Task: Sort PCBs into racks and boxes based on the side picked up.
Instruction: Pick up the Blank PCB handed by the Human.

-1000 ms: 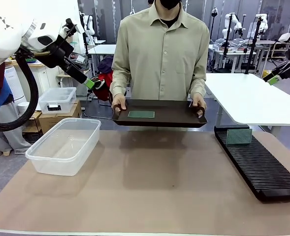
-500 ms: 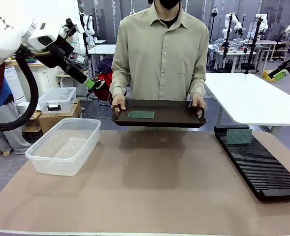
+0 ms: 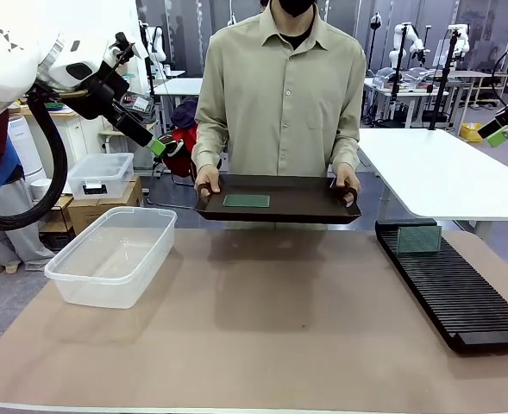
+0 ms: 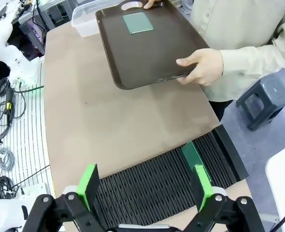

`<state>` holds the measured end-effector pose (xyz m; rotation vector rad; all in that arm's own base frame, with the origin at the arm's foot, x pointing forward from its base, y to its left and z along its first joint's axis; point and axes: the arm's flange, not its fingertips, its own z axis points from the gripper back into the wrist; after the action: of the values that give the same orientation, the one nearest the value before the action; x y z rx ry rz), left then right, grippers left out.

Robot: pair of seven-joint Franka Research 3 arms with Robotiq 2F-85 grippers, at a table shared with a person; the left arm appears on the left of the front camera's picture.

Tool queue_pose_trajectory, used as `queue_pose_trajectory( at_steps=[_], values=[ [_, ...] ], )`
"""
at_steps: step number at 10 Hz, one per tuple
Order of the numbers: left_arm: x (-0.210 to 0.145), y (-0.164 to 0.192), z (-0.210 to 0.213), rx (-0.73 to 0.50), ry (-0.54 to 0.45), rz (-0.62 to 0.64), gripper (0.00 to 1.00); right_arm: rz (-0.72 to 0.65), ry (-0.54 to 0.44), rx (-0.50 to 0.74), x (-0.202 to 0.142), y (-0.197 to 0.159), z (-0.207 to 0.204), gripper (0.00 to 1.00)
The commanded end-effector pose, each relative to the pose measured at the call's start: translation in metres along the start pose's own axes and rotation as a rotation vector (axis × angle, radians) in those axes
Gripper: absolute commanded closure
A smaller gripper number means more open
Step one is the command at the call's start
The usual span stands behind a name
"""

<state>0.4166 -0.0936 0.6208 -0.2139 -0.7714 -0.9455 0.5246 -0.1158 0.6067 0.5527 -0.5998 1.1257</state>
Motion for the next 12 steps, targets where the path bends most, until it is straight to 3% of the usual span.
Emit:
queue_pose_trajectory(
  at_steps=[1, 3, 5, 8, 12],
  values=[
    [-0.002, 0.000, 0.000, -0.001, 0.001, 0.007, 0.00, -0.027, -0.017, 0.023, 0.005, -0.006, 0.000, 0.00],
    [-0.002, 0.000, 0.000, -0.001, 0.001, 0.007, 0.00, -0.007, 0.001, 0.004, -0.002, -0.004, -0.002, 0.00],
    [-0.002, 0.000, 0.000, -0.001, 0.001, 0.007, 0.00, -0.036, -0.050, -0.066, 0.002, 0.006, 0.007, 0.00],
    [-0.002, 0.000, 0.000, -0.001, 0.001, 0.007, 0.00, -0.110, -0.107, -0.004, 0.010, 0.019, 0.011, 0.00],
    [-0.002, 0.000, 0.000, -0.001, 0.001, 0.007, 0.00, -0.062, -0.078, -0.078, 0.025, 0.038, 0.017, 0.00]
  ],
)
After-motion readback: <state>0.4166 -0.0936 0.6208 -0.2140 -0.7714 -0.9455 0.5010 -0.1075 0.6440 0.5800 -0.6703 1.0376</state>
